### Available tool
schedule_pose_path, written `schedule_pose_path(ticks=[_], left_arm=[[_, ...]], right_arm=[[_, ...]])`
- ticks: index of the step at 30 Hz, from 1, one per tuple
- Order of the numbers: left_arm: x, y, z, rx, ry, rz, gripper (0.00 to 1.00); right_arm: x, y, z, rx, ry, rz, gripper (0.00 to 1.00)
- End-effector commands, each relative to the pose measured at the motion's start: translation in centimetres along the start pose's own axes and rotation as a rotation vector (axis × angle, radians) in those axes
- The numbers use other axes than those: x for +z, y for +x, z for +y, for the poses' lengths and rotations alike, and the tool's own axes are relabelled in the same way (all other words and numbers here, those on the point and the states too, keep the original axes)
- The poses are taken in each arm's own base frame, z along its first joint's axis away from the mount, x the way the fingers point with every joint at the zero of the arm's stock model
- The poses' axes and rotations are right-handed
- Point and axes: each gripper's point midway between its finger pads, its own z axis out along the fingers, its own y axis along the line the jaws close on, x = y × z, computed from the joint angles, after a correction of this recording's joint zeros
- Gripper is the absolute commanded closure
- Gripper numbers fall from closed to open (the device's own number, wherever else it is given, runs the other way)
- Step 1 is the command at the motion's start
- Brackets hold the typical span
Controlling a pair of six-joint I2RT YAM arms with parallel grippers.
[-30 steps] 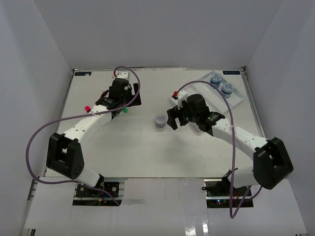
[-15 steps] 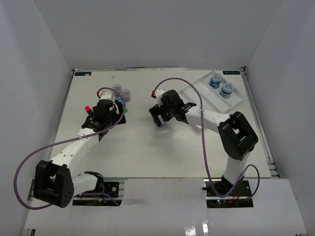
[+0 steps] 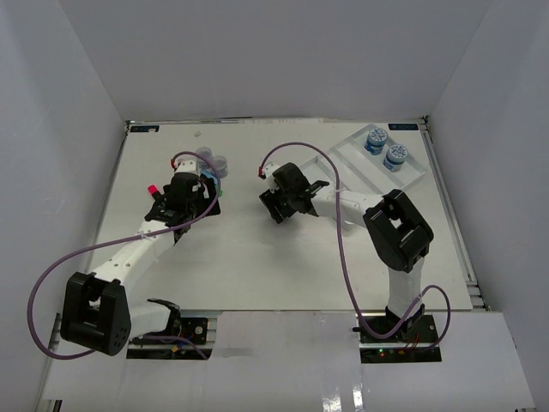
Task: Sort the stationery into containers
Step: Pick up the stationery from the center of the board, then place the stationery in the storage box.
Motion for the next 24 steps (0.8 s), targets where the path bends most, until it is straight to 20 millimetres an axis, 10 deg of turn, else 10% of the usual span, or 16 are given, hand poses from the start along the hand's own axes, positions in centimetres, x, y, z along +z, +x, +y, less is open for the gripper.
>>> schedule_pose_path(ticks=[1,8,12,18,24], left_arm=[[-0.5,-2.1,-0.5,-0.008,0.020,-0.054,0.02],[-0.3,-2.0,-0.8,-0.003,0.030,-0.040,0.02],[-0.3,-2.0,-0.9,-0.003,0.038,-0.037,0.02],[-0.3,-1.9,-1.1,-0.004,0.049,-0.031,0.02],[-0.3,-1.7,-1.1,0.000,0.048,-0.025,0.02]], right_arm=[[-2.9,-4.3,-1.3,-0.010,0.049,-0.110,0.63],[-7.5,-8.6,-8.6,0.086,0.182,-0.217,0.67],[-9.9,-9.3,-18.0,0.249,0.353,-0.256,0.68],[-9.3,-7.7,-27.7,0.472,0.512,-0.242,0.66],[-7.8,-5.7,-33.2,0.616,0.602,-0.234,0.65]])
